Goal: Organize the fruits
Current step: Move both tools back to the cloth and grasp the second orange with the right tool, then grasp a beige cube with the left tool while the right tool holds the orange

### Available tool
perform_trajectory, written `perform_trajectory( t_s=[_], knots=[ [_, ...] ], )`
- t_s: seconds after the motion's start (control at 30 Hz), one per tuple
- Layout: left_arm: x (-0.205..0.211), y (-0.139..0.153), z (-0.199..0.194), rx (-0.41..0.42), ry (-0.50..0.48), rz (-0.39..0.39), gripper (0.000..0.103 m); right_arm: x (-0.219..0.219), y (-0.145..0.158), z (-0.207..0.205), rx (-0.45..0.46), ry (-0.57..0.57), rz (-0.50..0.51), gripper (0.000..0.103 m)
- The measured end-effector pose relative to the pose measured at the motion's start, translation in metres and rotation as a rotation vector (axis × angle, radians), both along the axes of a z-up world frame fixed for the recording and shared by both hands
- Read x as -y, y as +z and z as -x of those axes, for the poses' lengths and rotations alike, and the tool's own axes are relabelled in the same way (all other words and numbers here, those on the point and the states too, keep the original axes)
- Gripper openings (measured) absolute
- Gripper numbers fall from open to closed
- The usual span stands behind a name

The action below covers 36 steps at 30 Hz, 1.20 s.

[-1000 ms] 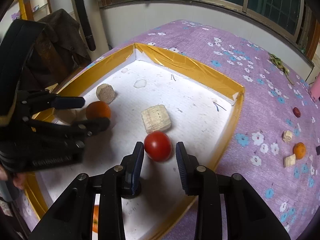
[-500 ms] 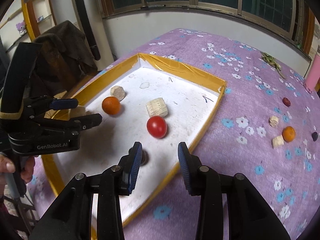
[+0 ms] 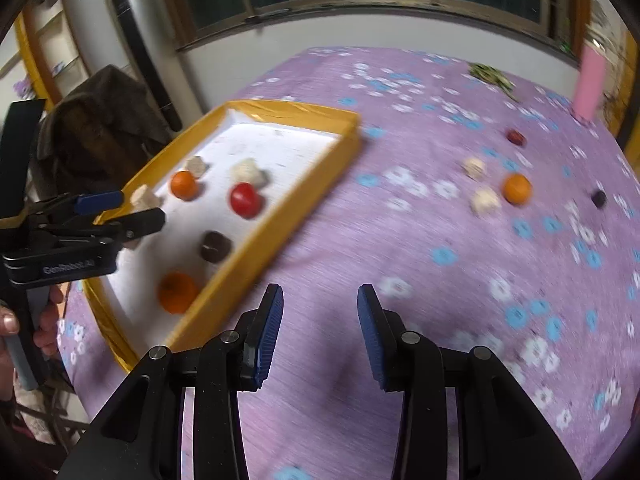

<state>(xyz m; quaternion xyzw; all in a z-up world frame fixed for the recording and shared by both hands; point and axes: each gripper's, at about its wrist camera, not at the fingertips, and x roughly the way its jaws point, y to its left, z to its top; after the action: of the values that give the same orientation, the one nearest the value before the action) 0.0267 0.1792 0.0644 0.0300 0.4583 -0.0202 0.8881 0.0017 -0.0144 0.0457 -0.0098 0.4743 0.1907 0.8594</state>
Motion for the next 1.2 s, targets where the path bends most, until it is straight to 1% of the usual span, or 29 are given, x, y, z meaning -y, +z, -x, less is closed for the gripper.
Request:
perform_trajectory(
  t_s=[0.17, 0.2, 0.23, 0.3, 0.47, 0.57, 0.67, 0.73, 0.8, 0.9, 1.0, 1.1, 1.17, 1.2],
  knots=[
    [0.043, 0.009, -0.003, 0.017, -0.071, -0.025, 0.088, 0.052, -0.004, -0.01, -0.012, -0.095, 0.001, 0.041],
    [0.051, 0.01, -0.005, 0.017, -0.085, -0.031, 0.089, 0.062, -0.004, -0.014, -0.011, -0.116, -0.004, 0.044],
    [0.06, 0.011, -0.006, 0.016, -0.1, -0.037, 0.089, 0.071, -0.004, -0.018, -0.006, -0.136, -0.008, 0.049],
    [0.076, 0.011, -0.01, 0.012, -0.125, -0.052, 0.089, 0.093, -0.002, -0.03, 0.011, -0.184, -0.011, 0.056],
    [0.114, 0.007, -0.021, -0.007, -0.173, -0.075, 0.089, 0.124, 0.001, -0.071, 0.039, -0.205, -0.018, 0.056],
    [0.131, 0.003, -0.028, -0.018, -0.191, -0.088, 0.089, 0.129, -0.001, -0.099, 0.047, -0.188, -0.022, 0.056],
    [0.144, -0.001, -0.037, -0.027, -0.198, -0.099, 0.09, 0.127, -0.011, -0.125, 0.032, -0.164, -0.015, 0.055],
    [0.151, -0.003, -0.044, -0.036, -0.2, -0.099, 0.09, 0.127, -0.017, -0.137, 0.02, -0.144, -0.006, 0.05],
    [0.157, -0.006, -0.051, -0.045, -0.2, -0.096, 0.089, 0.123, -0.026, -0.148, 0.005, -0.117, -0.003, 0.046],
    [0.168, -0.011, -0.063, -0.057, -0.203, -0.088, 0.09, 0.122, -0.034, -0.156, -0.01, -0.078, -0.013, 0.03],
    [0.18, -0.015, -0.077, -0.061, -0.217, -0.057, 0.09, 0.123, -0.032, -0.153, 0.013, -0.048, -0.004, 0.03],
    [0.195, -0.021, -0.093, -0.072, -0.238, -0.009, 0.089, 0.138, -0.025, -0.143, 0.042, -0.066, -0.011, 0.03],
    [0.206, -0.027, -0.103, -0.081, -0.253, 0.011, 0.086, 0.151, -0.02, -0.135, 0.06, -0.086, -0.006, 0.03],
    [0.211, -0.031, -0.108, -0.085, -0.258, 0.017, 0.079, 0.157, -0.02, -0.132, 0.061, -0.095, -0.009, 0.03]
  ],
)
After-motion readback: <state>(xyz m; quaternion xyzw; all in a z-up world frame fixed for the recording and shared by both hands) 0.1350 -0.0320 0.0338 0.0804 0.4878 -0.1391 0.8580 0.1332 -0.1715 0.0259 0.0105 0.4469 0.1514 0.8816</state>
